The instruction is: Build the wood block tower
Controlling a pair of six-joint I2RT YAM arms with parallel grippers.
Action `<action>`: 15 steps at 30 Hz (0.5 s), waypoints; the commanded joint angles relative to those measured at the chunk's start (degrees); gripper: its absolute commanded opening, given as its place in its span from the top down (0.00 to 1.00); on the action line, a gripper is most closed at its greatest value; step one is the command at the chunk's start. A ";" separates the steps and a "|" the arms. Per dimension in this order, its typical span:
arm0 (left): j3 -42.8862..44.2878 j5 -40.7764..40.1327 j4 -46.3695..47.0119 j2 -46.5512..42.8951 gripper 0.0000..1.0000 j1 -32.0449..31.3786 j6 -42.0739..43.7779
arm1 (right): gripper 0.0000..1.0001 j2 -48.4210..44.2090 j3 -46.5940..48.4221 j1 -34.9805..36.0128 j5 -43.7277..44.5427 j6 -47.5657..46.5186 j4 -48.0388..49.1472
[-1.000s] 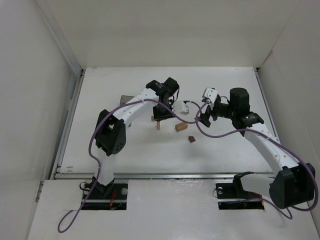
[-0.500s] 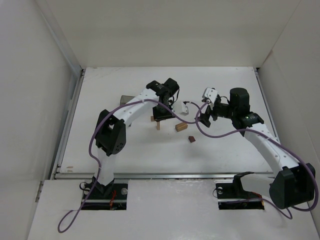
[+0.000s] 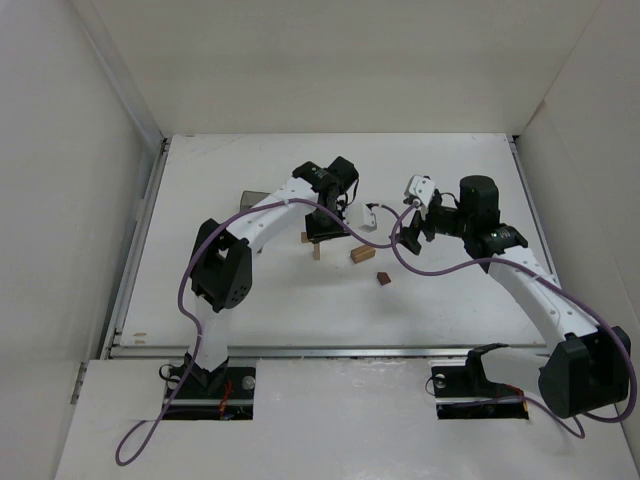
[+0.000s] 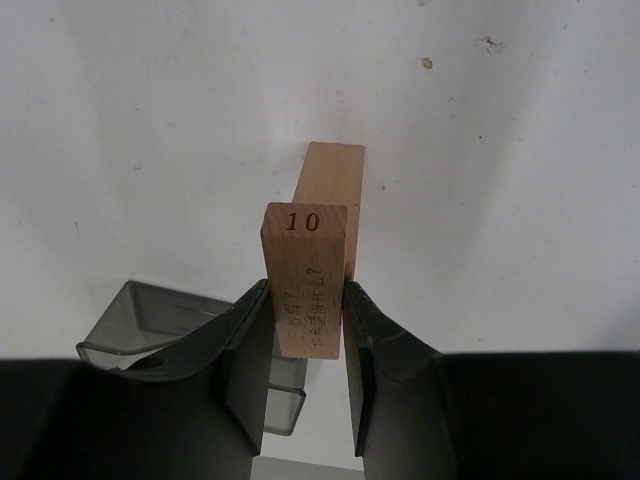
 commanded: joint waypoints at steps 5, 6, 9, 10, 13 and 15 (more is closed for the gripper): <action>-0.52 0.03 -0.61 -0.28 0.78 -0.42 0.80 | 0.00 -1.54 0.13 -0.07 -0.62 -0.45 1.71; -0.52 0.03 -0.61 -0.28 0.72 -0.42 0.80 | 0.00 -1.54 0.13 -0.07 -0.62 -0.45 1.71; -0.52 0.03 -0.61 -0.28 0.68 -0.42 0.80 | 0.00 -1.54 0.13 -0.07 -0.62 -0.45 1.71; -0.52 0.03 -0.61 -0.28 0.67 -0.42 0.80 | 0.00 -1.54 0.13 -0.07 -0.62 -0.45 1.71; -0.52 0.03 -0.61 -0.28 0.67 -0.42 0.80 | 0.00 -1.54 0.13 -0.07 -0.62 -0.45 1.71; -0.52 0.03 -0.61 -0.28 0.66 -0.42 0.80 | 0.00 -1.54 0.13 -0.07 -0.62 -0.45 1.71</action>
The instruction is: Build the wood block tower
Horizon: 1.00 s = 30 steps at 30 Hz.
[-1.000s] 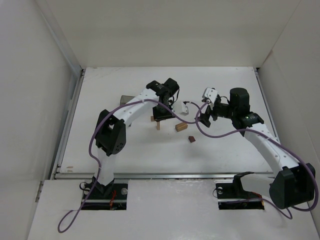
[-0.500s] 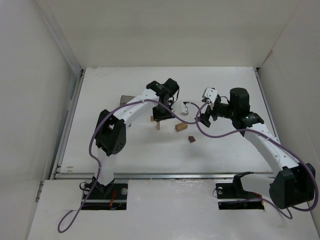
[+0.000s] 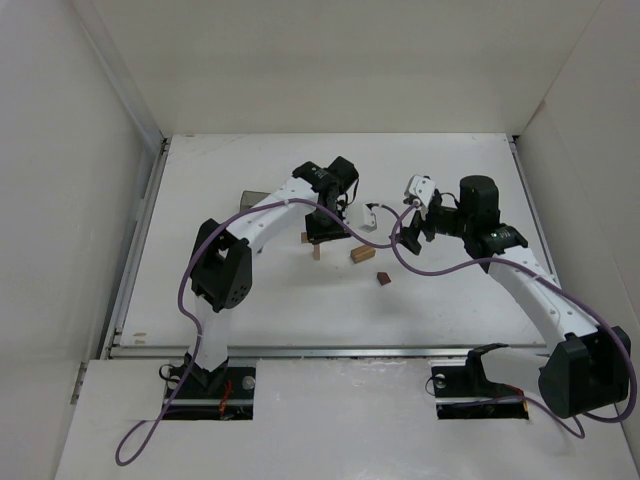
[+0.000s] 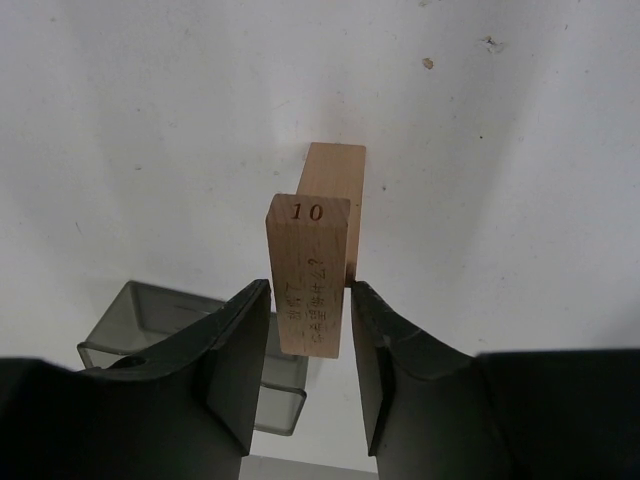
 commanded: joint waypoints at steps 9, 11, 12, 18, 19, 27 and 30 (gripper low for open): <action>4.07 1.40 -2.01 -0.89 0.63 0.10 0.19 | 0.00 -2.15 0.65 -0.07 0.16 1.39 2.32; 6.53 3.23 -2.63 -1.42 0.62 0.10 -0.34 | 0.00 -2.16 1.18 -0.07 2.79 5.07 4.43; 7.14 3.76 -2.63 -1.43 0.61 0.10 -1.03 | 0.00 -2.68 1.79 -0.07 3.94 6.48 4.95; 8.82 6.85 -2.63 -5.90 0.58 0.10 -2.18 | 0.00 -3.74 5.22 -0.07 16.23 19.75 8.64; 8.82 6.85 -2.63 -6.52 0.58 0.10 -2.71 | 0.00 -3.74 6.45 -0.07 18.08 21.07 8.65; 3.56 4.31 10.01 -17.58 0.58 5.09 -16.64 | 0.00 -1.47 13.04 -0.07 45.98 40.35 9.88; 0.22 1.67 17.92 -22.84 0.54 9.57 -24.57 | 0.00 2.21 19.28 -0.07 49.74 49.97 4.45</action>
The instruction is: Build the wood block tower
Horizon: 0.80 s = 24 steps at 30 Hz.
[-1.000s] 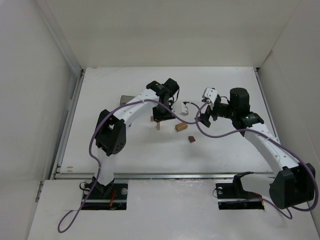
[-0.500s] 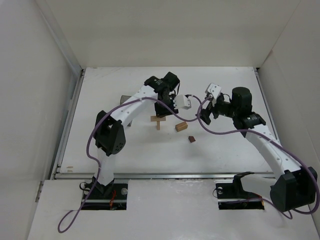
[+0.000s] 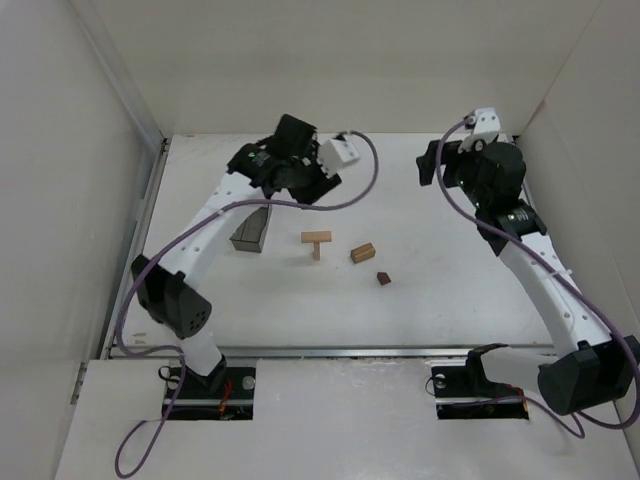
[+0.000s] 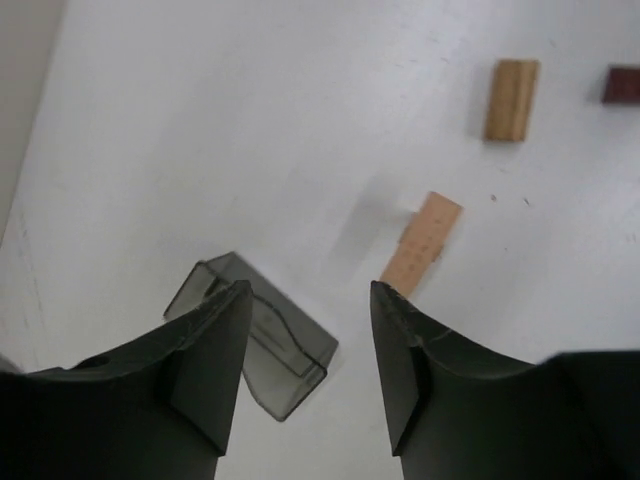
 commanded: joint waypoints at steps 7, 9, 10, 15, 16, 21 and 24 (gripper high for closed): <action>-9.68 -14.97 16.47 -15.45 0.28 12.67 -28.46 | 0.00 5.19 2.37 2.29 13.21 56.34 -15.88; -12.40 -22.36 16.99 -16.60 0.23 13.38 -31.88 | 0.00 4.65 -0.88 5.27 17.70 67.96 -18.61; -13.11 -23.33 17.00 -16.60 0.23 13.90 -31.90 | 0.00 4.65 -1.94 6.07 18.58 69.82 -19.40; -16.19 -22.73 17.52 -19.68 0.23 15.31 -33.13 | 0.01 14.21 4.89 9.51 20.35 72.47 -30.27; -16.19 -22.73 17.53 -19.68 0.23 15.31 -33.13 | 0.02 16.06 6.21 10.03 19.74 72.47 -31.09; -15.67 -22.73 17.53 -20.82 0.23 15.84 -33.13 | 0.08 23.88 4.65 11.88 12.62 79.67 -28.91; -15.67 -22.03 17.00 -21.44 0.23 15.84 -33.13 | 0.13 26.79 4.98 13.02 9.45 82.14 -25.47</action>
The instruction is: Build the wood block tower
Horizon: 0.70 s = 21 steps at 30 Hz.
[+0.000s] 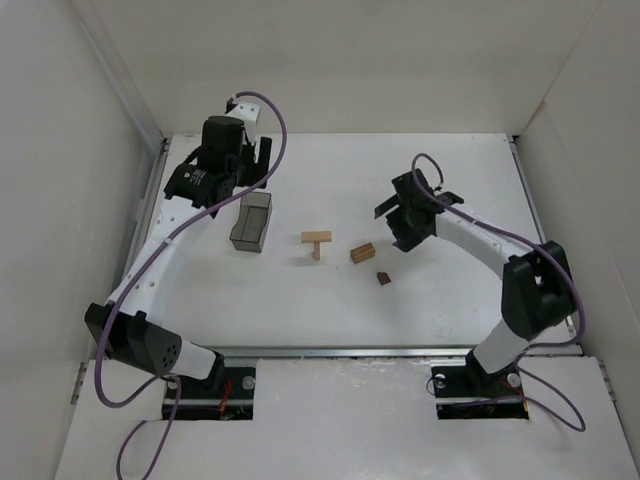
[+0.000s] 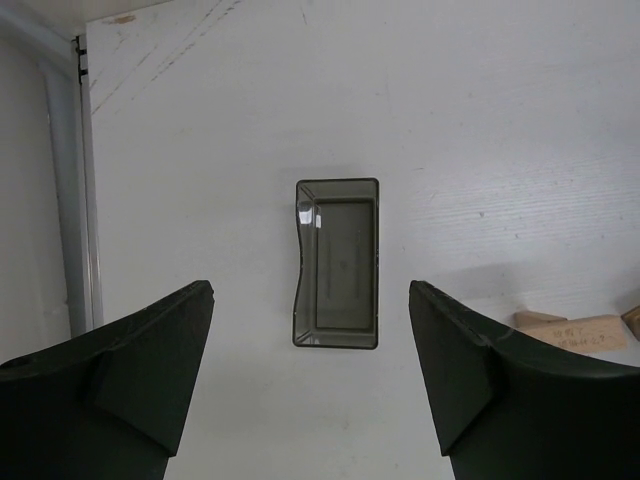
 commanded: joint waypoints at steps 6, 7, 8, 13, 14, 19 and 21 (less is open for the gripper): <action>0.53 -0.56 1.70 -4.72 0.23 0.19 -0.80 | 0.16 9.18 7.44 3.87 -5.11 4.79 -2.86; 0.53 -0.56 1.70 -4.72 0.23 0.19 -0.80 | 0.16 9.96 7.45 3.88 -5.12 5.31 -2.85; 0.53 -0.56 1.70 -4.72 0.23 0.19 -0.80 | 0.16 11.19 7.45 3.88 -6.42 6.01 -2.85; 1.06 -0.56 1.70 -5.25 0.23 0.19 -0.80 | 0.16 15.33 8.06 4.41 -9.77 6.54 -3.99; 1.06 -0.56 1.70 -5.25 0.23 0.19 -0.80 | 0.17 15.33 8.06 4.41 -9.78 7.15 -4.51; 1.06 -0.56 1.70 -5.25 0.23 0.72 -0.80 | 0.28 15.86 8.06 4.94 -9.78 7.69 -4.52; 1.06 -0.56 1.70 -5.25 0.23 0.72 -0.80 | 0.34 16.48 8.06 4.94 -9.25 7.69 -4.52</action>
